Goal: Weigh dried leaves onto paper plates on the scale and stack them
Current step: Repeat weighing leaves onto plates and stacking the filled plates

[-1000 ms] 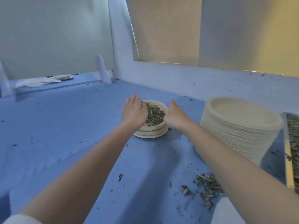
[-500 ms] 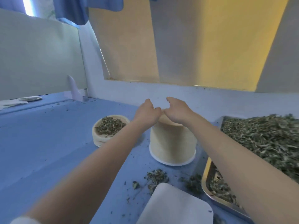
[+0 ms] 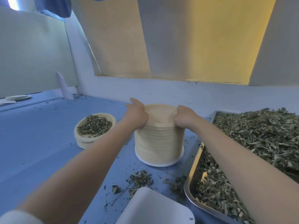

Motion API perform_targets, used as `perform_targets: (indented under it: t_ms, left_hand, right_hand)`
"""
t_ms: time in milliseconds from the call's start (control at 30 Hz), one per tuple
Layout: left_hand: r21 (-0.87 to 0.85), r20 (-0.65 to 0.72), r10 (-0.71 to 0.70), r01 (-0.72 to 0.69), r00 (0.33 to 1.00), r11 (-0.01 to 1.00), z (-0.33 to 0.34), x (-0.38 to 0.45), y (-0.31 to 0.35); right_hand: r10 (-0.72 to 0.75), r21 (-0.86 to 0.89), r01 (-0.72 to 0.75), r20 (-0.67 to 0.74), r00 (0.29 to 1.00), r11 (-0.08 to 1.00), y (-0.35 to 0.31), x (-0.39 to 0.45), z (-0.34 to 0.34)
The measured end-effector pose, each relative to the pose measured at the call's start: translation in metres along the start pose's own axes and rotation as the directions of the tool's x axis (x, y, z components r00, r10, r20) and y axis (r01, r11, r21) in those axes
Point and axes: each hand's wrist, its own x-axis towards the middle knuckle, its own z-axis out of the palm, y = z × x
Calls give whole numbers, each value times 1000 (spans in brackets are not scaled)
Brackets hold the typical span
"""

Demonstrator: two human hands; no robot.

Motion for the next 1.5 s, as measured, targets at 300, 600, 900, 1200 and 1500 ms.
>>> perform_targets:
  t_ms: [300,600,900,1200,1500]
  left_hand:
    - [-46,-36,46,-48,998,998,-23,-17,21]
    - [-161,-47,196,-201,979,966,-50,-108,-9]
    - [-258,82,110,-85,991,962,-3,-205,-78]
    - [-303,46,34,-18,998,953,35,-222,-114]
    - [-375,-33,34,-44,999,926,29,-207,-119]
  right_hand:
    - [-44,51,47,-43,998,998,-7,-11,-28]
    - [-214,268,235,-108,971,934,5,-113,-28]
    - [-349,167,350,-32,936,922,39,-205,48]
    - [-306,-87,312,72,949,946,48,-224,93]
    - [-307,54,309,-32,951,950,46,-212,83]
